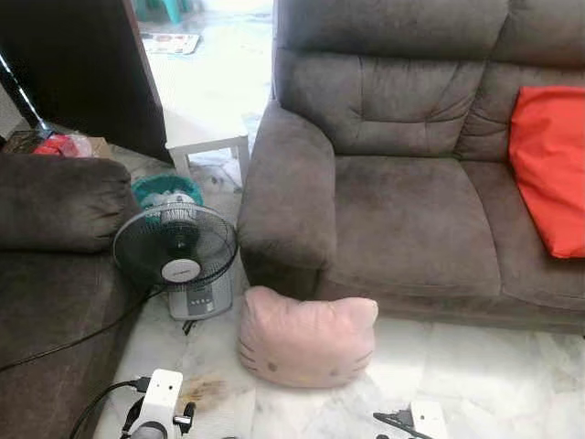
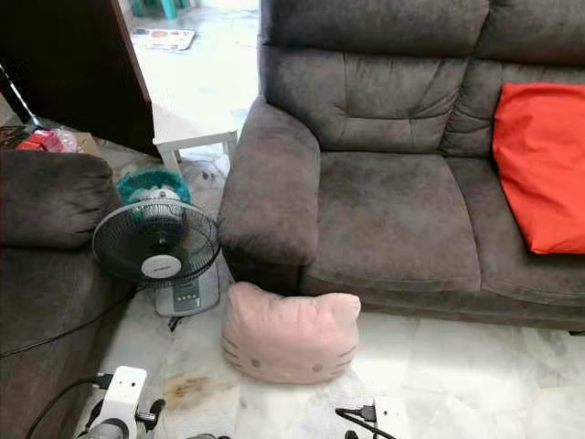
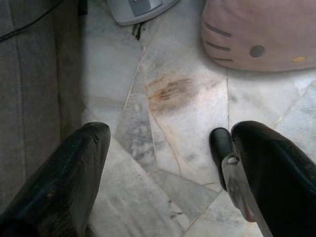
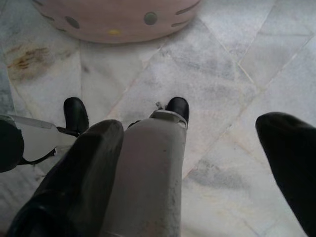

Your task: Move the pillow to the sofa from floor

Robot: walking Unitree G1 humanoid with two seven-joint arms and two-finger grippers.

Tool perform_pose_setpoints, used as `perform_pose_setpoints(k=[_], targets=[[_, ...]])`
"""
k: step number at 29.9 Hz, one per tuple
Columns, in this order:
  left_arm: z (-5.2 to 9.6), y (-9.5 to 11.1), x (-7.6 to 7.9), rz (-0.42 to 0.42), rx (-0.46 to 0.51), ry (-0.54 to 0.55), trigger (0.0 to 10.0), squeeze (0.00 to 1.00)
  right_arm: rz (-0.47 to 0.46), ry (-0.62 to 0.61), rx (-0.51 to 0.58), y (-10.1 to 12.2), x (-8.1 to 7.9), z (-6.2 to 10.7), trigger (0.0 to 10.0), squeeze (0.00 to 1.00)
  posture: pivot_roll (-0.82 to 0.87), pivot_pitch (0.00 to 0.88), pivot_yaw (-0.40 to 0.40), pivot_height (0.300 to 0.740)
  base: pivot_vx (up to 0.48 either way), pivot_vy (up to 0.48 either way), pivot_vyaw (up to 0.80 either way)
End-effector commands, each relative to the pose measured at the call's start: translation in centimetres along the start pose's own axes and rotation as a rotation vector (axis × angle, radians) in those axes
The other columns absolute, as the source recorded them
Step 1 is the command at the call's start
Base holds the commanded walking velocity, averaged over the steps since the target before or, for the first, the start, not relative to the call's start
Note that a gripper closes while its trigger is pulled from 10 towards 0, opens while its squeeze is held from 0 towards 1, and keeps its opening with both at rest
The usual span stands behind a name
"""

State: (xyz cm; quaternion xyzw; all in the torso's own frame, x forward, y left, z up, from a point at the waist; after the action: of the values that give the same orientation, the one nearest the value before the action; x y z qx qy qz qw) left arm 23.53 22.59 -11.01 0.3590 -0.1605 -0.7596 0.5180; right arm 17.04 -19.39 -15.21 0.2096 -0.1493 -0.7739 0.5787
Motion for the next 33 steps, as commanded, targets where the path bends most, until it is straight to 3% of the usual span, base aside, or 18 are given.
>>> perform_pose_setpoints(k=[1,8,17,18,19,20,33], targets=[[0.2,-0.6,0.3,0.017,-0.012,-0.005,10.0,0.00,0.004,-0.012,-0.012,-0.4,0.5,0.1,10.0,0.00,0.11,0.107,-0.020,0.740,0.000,0.000,0.00],[0.3,0.4,0.2,0.022,0.064,-0.005,10.0,0.00,-0.019,-0.012,0.000,-0.3,0.5,0.1,10.0,0.00,0.11,0.107,-0.020,0.740,0.000,0.000,0.00],[1.2,2.7,-1.5,0.085,0.245,0.153,10.0,0.00,-0.026,-0.011,0.017,-0.1,0.6,0.2,10.0,0.00,0.12,0.107,-0.021,0.740,0.000,0.000,0.00],[0.8,6.2,-2.5,0.094,0.335,0.186,10.0,0.00,-0.027,-0.011,0.018,-0.1,0.6,0.2,10.0,0.00,0.12,0.106,-0.021,0.740,0.000,0.000,0.00],[0.7,11.5,-4.0,0.101,0.474,0.234,10.0,0.00,-0.027,-0.011,0.020,0.0,0.6,0.2,10.0,0.00,0.12,0.106,-0.022,0.740,0.000,0.000,0.00],[1.0,13.7,-4.7,0.101,0.543,0.262,10.0,0.00,-0.028,-0.013,0.023,0.0,0.6,0.2,10.0,0.00,0.12,0.106,-0.022,0.740,0.000,0.000,0.00],[1.0,13.7,-4.7,0.101,0.543,0.262,10.0,0.00,-0.028,-0.013,0.023,0.0,0.6,0.2,10.0,0.00,0.12,0.106,-0.022,0.740,0.000,0.000,0.00]])
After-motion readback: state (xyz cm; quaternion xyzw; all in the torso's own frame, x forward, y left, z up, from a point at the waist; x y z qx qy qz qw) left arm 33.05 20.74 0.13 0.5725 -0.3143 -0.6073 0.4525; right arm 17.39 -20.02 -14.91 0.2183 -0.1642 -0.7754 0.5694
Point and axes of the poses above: a point about 5 cm out from each wrist's last joint towards the gripper, its own z axis pointing back from the gripper into the wrist, its own y axis along the axis of the wrist's last joint, x = y × z, the point moved 6 cm from there along -z, pointing out of the wrist towards the gripper, and after that the axes turned 12 degrees about -z, right-handed, at the moved point
